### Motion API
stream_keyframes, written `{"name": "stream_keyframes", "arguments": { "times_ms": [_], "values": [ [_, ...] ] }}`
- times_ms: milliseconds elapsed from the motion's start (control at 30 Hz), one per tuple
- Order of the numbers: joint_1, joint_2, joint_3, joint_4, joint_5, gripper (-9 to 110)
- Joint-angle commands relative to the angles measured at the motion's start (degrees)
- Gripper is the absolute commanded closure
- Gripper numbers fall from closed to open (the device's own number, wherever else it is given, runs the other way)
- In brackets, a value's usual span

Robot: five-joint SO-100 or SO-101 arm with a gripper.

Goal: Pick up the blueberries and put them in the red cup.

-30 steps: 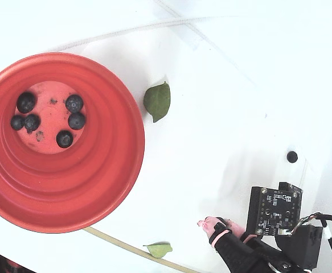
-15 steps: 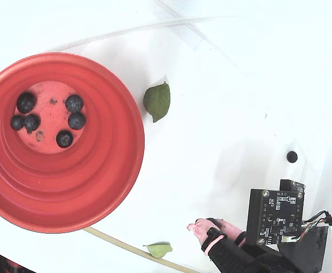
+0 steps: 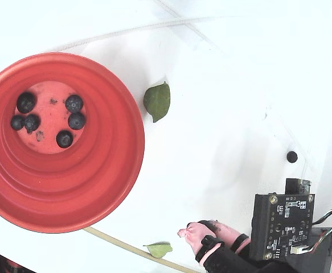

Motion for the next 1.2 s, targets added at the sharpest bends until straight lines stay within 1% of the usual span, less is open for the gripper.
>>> {"name": "stream_keyframes", "arguments": {
  "times_ms": [0,433,667,1167],
  "values": [
    [-4.13,4.22,-3.87,0.70,1.32,91],
    [-13.18,8.44,-0.70,2.99,6.94,91],
    [-17.67,7.82,0.97,2.99,9.84,91],
    [-22.59,2.72,4.66,-2.46,13.71,91]
  ]
}}
